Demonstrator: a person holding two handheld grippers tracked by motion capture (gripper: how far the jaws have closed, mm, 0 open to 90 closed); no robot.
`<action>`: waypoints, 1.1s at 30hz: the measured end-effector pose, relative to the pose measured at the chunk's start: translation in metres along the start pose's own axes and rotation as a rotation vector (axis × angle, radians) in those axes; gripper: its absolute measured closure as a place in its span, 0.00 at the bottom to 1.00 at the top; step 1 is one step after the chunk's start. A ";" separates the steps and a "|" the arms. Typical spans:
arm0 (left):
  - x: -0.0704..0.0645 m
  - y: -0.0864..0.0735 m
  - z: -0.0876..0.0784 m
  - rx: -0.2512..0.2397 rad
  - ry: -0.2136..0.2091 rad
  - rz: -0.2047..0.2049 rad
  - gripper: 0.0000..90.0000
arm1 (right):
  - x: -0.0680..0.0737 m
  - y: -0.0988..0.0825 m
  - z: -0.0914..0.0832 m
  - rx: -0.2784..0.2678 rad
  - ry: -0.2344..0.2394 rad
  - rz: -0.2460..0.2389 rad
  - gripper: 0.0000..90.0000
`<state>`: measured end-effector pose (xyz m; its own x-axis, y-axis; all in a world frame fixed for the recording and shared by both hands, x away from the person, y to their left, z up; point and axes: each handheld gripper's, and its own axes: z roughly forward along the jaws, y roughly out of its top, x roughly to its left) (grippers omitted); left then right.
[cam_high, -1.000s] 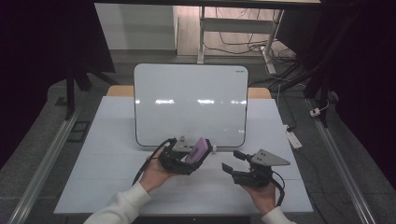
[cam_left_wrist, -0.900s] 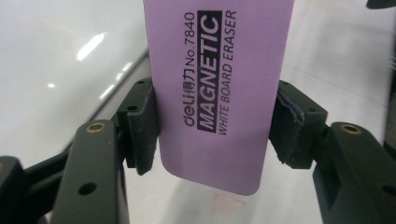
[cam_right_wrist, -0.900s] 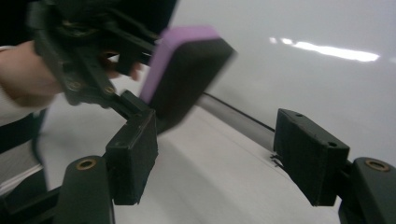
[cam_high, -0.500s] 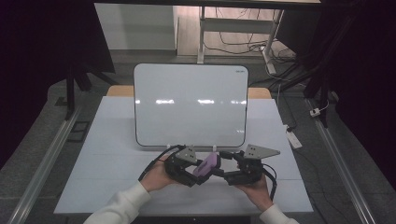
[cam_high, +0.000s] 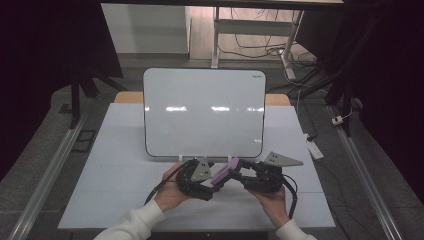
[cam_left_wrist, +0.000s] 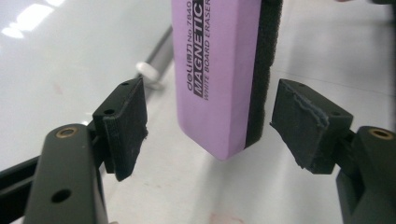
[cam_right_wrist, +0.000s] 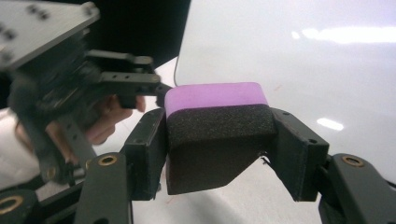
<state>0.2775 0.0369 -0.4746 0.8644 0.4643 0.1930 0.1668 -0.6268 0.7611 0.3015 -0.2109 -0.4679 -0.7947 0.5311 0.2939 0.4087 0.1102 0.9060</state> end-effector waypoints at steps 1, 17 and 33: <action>-0.003 0.001 0.002 0.001 0.025 0.006 0.31 | 0.000 0.000 0.000 -0.004 -0.003 0.011 0.44; -0.009 0.005 0.010 0.017 0.091 -0.027 0.69 | 0.004 -0.003 0.004 -0.046 -0.041 0.061 0.45; 0.041 -0.003 -0.048 -0.073 0.164 -0.174 0.72 | -0.006 -0.004 -0.030 -0.082 -0.122 -0.020 0.32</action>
<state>0.2894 0.0878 -0.4399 0.7363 0.6602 0.1485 0.2661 -0.4843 0.8334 0.2908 -0.2395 -0.4644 -0.7396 0.6284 0.2409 0.3516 0.0556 0.9345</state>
